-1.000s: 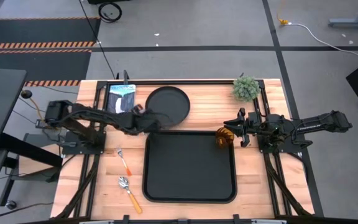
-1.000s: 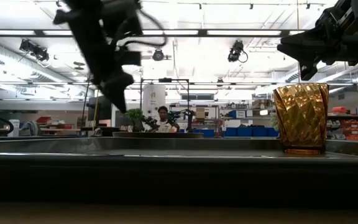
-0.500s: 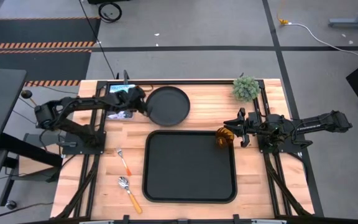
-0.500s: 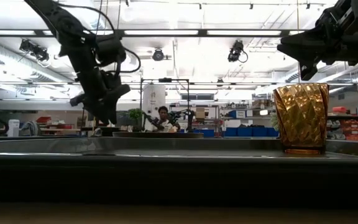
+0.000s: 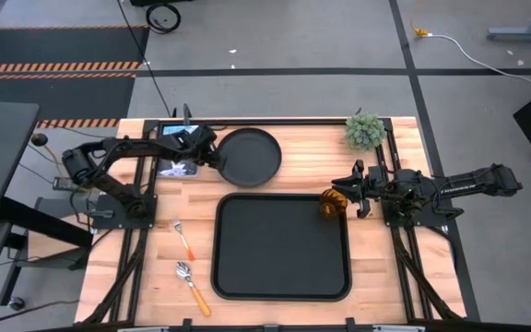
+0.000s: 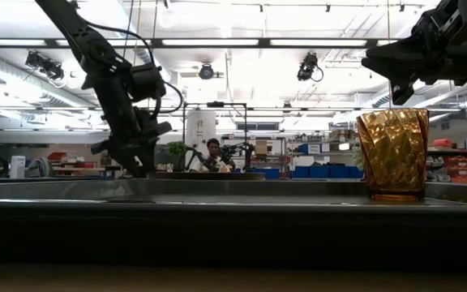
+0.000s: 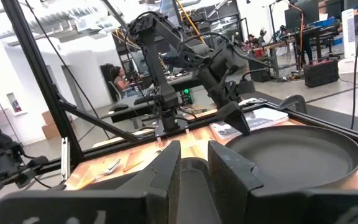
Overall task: Pick and place plate/cup/fork/spoon on tray
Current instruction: Put the black plate on the bottom right of the black tray
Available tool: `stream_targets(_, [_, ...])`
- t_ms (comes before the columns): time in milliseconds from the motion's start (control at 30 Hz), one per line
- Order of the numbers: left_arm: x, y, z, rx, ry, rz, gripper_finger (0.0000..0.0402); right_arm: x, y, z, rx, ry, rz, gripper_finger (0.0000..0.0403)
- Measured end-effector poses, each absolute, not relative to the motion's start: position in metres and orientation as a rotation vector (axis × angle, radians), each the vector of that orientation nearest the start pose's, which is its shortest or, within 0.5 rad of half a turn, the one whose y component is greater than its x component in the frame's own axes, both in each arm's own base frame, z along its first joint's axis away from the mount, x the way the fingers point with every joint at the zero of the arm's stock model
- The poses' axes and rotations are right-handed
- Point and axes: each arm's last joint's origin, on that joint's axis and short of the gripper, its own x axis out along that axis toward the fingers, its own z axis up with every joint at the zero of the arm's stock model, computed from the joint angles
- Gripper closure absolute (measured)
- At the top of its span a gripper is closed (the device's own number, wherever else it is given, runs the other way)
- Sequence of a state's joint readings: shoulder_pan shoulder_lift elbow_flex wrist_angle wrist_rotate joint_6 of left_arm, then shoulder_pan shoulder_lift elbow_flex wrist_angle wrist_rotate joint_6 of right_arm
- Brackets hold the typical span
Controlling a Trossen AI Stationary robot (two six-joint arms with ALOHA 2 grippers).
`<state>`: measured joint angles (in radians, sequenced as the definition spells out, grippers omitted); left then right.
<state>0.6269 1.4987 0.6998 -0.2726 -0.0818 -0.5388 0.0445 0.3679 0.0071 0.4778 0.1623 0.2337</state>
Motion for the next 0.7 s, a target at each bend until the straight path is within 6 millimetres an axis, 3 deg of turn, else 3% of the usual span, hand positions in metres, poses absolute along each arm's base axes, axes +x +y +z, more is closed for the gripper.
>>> stream_targets(267, [0.219,0.153,0.133,-0.759,0.895,0.902,0.0209,0.12,0.001,0.179,0.245,-0.13,-0.103,0.0315])
stream_targets(700, [0.221,0.153,0.133,-0.749,0.884,0.898,0.0306,0.12,0.001,0.179,0.245,-0.13,-0.104,0.0315])
